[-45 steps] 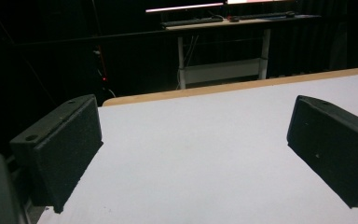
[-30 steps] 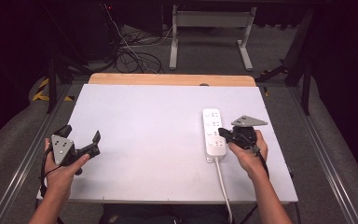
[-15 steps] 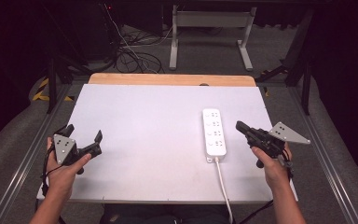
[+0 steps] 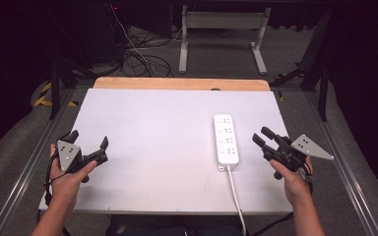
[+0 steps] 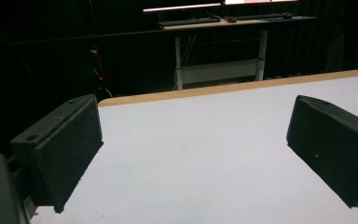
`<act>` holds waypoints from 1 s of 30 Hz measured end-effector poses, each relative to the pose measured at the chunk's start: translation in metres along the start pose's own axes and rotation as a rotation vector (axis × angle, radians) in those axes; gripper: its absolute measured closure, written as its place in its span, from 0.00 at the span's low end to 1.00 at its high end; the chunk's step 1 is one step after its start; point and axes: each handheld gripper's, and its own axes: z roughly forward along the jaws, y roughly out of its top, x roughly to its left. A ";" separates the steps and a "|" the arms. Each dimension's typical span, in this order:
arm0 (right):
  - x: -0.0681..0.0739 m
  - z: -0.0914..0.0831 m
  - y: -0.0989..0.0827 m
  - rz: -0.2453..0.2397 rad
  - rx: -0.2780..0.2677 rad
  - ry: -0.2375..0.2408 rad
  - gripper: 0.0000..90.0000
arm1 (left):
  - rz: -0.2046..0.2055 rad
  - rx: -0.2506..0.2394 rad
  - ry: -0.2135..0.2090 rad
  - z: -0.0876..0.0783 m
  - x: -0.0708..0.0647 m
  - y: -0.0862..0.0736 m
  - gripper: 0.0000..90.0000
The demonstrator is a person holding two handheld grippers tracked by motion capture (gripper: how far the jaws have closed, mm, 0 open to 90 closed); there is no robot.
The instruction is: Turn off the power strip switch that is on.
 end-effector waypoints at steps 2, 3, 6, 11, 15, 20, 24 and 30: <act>-0.002 0.002 -0.001 -0.001 0.016 0.040 0.21 | 0.002 -0.002 0.002 0.000 0.000 0.000 0.04; -0.001 0.003 -0.003 -0.011 0.017 0.039 0.16 | 0.002 -0.002 0.001 -0.001 0.000 0.000 0.04; -0.002 0.004 -0.003 -0.019 0.017 0.010 0.10 | 0.002 -0.001 0.002 -0.001 0.001 0.000 0.04; -0.005 0.001 -0.002 -0.026 -0.003 -0.022 0.06 | 0.003 -0.003 0.002 -0.001 0.001 0.000 0.04; -0.006 0.000 -0.001 -0.037 -0.013 -0.028 0.05 | 0.005 -0.002 0.004 -0.002 0.001 0.000 0.04; -0.007 -0.001 -0.002 -0.047 -0.006 -0.032 0.06 | 0.005 0.001 0.003 -0.001 0.001 0.000 0.04; -0.007 -0.001 -0.002 -0.050 -0.005 -0.032 0.06 | 0.003 -0.003 0.004 -0.002 0.001 0.000 0.04; -0.006 -0.002 -0.001 -0.041 -0.006 -0.029 0.06 | 0.008 0.000 0.009 -0.004 0.000 0.000 0.04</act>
